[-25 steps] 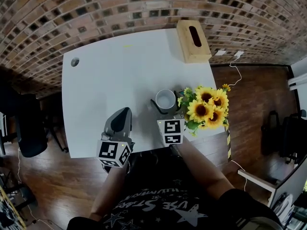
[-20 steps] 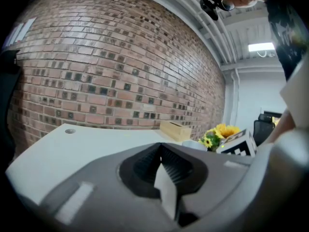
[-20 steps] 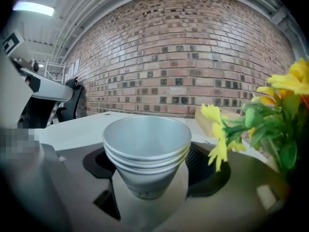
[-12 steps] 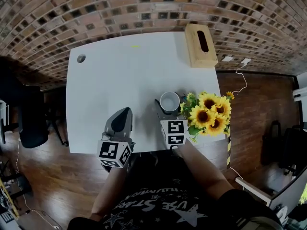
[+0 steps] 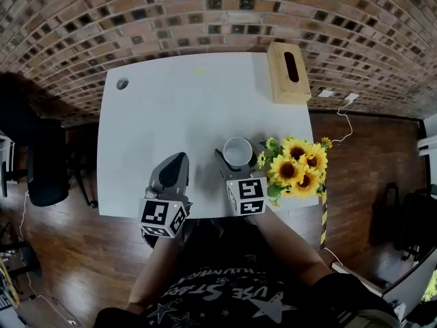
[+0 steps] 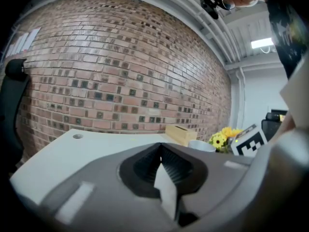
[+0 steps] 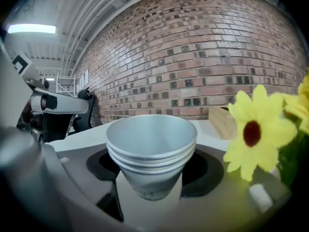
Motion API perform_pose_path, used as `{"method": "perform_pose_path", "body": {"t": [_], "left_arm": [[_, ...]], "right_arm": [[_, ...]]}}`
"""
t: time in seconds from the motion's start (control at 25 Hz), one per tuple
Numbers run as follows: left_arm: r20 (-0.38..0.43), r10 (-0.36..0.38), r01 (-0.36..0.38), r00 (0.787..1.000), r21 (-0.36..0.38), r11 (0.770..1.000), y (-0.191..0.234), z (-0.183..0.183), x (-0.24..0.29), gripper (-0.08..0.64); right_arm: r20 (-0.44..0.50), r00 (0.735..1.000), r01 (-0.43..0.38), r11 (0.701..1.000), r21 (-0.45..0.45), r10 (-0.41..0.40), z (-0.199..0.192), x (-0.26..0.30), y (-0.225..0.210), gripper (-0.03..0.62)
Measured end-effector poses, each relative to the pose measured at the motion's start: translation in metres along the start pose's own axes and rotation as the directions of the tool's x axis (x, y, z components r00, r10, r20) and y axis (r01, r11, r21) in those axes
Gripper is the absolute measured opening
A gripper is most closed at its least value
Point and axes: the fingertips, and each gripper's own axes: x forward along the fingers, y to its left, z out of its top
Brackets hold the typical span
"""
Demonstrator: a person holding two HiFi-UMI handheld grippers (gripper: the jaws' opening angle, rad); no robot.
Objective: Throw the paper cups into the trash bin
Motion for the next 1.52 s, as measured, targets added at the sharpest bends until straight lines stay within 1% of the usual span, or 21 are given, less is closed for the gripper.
{"method": "perform_pose_path", "body": {"t": [0.12,0.24,0.4,0.56,0.72,0.88,1.0,1.16,1.28,1.4,1.52], "left_arm": [[0.014,0.001,-0.001,1.0,0.004,1.0,-0.002,0.006,-0.002,0.003],[0.033,0.011,-0.011,0.999,0.007,1.0,-0.002,0.011,-0.007,0.003],[0.059,0.036,-0.037,0.998,0.011,0.999,0.003,0.019,-0.014,0.003],[0.083,0.048,-0.049,0.995,0.012,0.999,0.005,0.031,-0.022,0.003],[0.136,0.072,-0.073,0.988,0.002,0.997,0.009,0.054,-0.035,0.003],[0.192,0.064,-0.071,0.979,0.03,0.997,0.004,0.081,-0.043,0.003],[0.228,0.042,-0.055,0.973,0.05,0.997,-0.004,0.096,-0.044,0.003],[0.258,0.026,-0.049,0.966,0.081,0.996,-0.012,0.107,-0.041,0.003],[0.262,0.065,-0.089,0.963,0.079,0.993,-0.014,0.114,-0.042,0.003],[0.264,0.104,-0.128,0.959,0.073,0.989,-0.015,0.117,-0.044,0.003],[0.281,0.143,-0.172,0.949,0.082,0.982,-0.013,0.117,-0.049,0.003]], "right_arm": [[-0.01,1.0,-0.018,0.999,0.029,0.018,0.01,-0.006,0.004,0.345],[0.013,0.999,-0.045,0.998,0.051,0.044,0.027,-0.016,0.013,0.345],[0.048,0.994,-0.097,0.995,0.024,0.096,0.051,-0.023,0.031,0.345],[0.075,0.99,-0.119,0.993,0.009,0.118,0.072,-0.028,0.038,0.345],[0.129,0.985,-0.114,0.993,-0.023,0.116,0.106,-0.045,0.037,0.345],[0.186,0.978,-0.088,0.996,-0.034,0.093,0.14,-0.061,0.025,0.345],[0.208,0.974,-0.086,0.995,-0.044,0.094,0.152,-0.063,0.019,0.345],[0.227,0.968,-0.093,0.994,-0.059,0.104,0.157,-0.066,0.016,0.345],[0.238,0.963,-0.11,0.991,-0.079,0.126,0.16,-0.069,0.019,0.345],[0.246,0.955,-0.149,0.985,-0.083,0.165,0.164,-0.072,0.023,0.345],[0.258,0.942,-0.196,0.976,-0.097,0.215,0.169,-0.071,0.034,0.345]]}}
